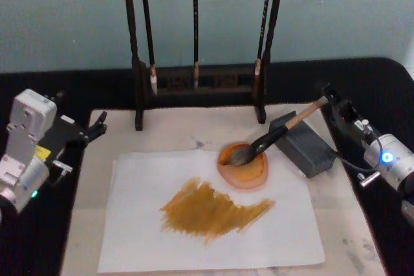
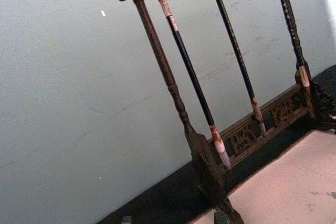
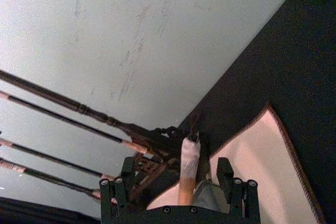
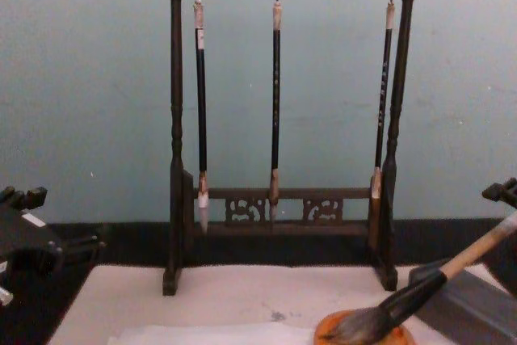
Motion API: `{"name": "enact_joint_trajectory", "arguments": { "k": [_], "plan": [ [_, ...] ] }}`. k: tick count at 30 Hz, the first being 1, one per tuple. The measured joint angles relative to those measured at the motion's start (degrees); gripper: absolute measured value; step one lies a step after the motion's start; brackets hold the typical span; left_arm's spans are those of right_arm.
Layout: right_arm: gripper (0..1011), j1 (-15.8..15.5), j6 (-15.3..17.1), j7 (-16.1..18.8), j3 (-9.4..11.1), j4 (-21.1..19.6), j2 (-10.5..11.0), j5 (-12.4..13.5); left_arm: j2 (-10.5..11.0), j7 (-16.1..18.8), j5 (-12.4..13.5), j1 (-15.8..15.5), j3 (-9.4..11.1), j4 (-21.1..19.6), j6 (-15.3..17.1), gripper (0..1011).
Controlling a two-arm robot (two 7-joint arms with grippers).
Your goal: Pick up the brush from the inkstone, write on the paper, then place the brush back to its original position.
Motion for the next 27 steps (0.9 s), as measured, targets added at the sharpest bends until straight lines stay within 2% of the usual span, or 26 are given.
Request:
{"name": "enact_joint_trajectory", "arguments": {
  "k": [5, 10, 20, 24, 27],
  "plan": [
    [1000, 2.3, -0.5, 1.6, -1.3, 3.0, 0.1, -0.1, 0.0, 0.0, 0.0, 0.0, 0.0, 0.0, 0.0, 1010],
    [1000, 3.1, -0.9, 3.1, -2.2, 4.3, 0.2, -0.1, 0.0, 0.0, 0.0, 0.0, 0.0, 0.0, 0.0, 1010],
    [995, 3.1, -0.9, 2.8, -2.0, 4.1, 0.2, 0.0, 0.0, 0.0, 0.0, 0.0, 0.0, 0.0, 0.0, 1010],
    [928, 3.0, -0.9, 2.7, -2.0, 4.0, 0.2, 0.0, 0.0, 0.0, 0.0, 0.0, 0.0, 0.0, 0.0, 1010],
    [816, 3.0, -0.9, 2.6, -2.0, 4.0, 0.2, 0.0, 0.0, 0.0, 0.0, 0.0, 0.0, 0.0, 0.0, 1010]
  ]
}}
